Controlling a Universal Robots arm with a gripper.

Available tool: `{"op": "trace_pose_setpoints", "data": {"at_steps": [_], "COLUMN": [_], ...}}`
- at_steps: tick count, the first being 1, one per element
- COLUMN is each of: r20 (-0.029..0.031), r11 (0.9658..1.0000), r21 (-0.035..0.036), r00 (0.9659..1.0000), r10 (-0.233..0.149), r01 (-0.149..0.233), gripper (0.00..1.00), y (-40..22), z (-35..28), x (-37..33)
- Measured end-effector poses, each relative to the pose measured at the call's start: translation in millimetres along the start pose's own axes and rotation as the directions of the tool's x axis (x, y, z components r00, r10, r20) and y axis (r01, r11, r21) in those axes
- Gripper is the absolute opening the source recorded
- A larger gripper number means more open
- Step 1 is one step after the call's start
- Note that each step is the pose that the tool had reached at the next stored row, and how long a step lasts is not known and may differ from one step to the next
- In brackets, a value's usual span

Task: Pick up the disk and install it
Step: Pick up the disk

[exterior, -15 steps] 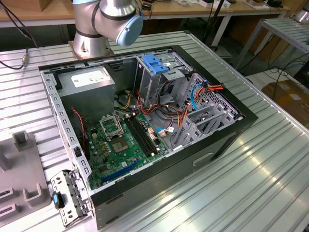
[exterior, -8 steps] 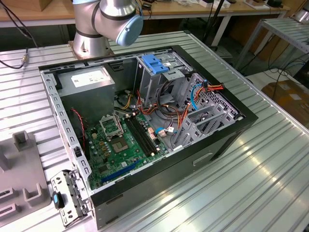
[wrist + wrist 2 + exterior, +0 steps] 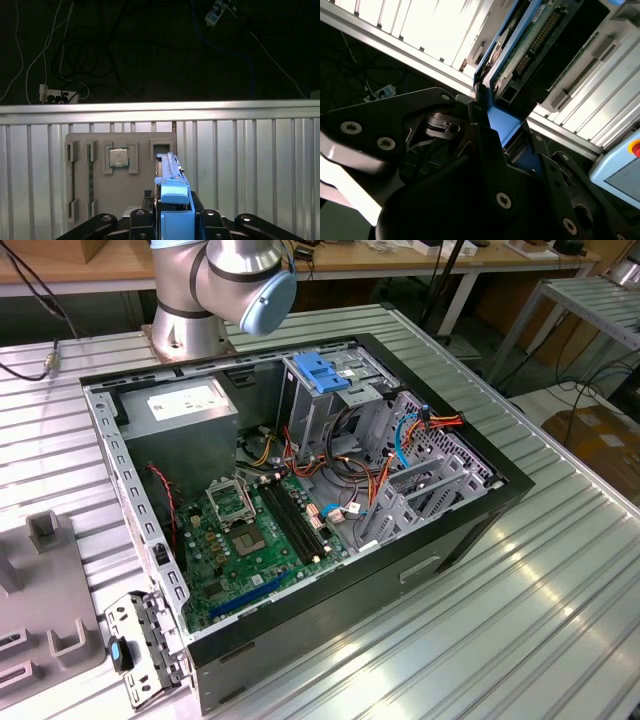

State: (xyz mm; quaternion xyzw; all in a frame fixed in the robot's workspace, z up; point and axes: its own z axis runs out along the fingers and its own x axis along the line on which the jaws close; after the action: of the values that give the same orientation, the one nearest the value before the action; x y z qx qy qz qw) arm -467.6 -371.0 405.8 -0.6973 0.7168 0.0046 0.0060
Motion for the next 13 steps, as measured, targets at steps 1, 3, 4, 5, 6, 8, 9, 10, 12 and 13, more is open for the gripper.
{"op": "trace_pose_setpoints", "data": {"at_steps": [1,3,4,5,6,8,9,10,12,13], "r20": [0.0,0.0,0.0,0.0,0.0,-0.0001,0.0,0.0,0.0,0.0], "r11": [1.0,1.0,1.0,1.0,1.0,1.0,1.0,1.0,1.0,1.0], "r21": [0.0,0.0,0.0,0.0,0.0,-0.0001,0.0,0.0001,0.0,0.0], "r00": [1.0,1.0,1.0,1.0,1.0,1.0,1.0,1.0,1.0,1.0], "r10": [0.0,0.0,0.0,0.0,0.0,0.0,0.0,0.0,0.0,0.0], "r01": [0.0,0.0,0.0,0.0,0.0,0.0,0.0,0.0,0.0,0.0], "gripper": [0.37,0.37,0.37,0.37,0.37,0.37,0.37,0.37,0.37,0.37], "y": [0.0,0.0,0.0,0.0,0.0,0.0,0.0,0.0,0.0,0.0], "z": [-0.5,-1.6,-2.1,-3.1,-3.8,-6.4,-8.7,-11.7,-15.4,-16.7], "x": [0.0,0.0,0.0,0.0,-0.1,-0.1,-0.1,-0.2,-0.2,-0.3]}}
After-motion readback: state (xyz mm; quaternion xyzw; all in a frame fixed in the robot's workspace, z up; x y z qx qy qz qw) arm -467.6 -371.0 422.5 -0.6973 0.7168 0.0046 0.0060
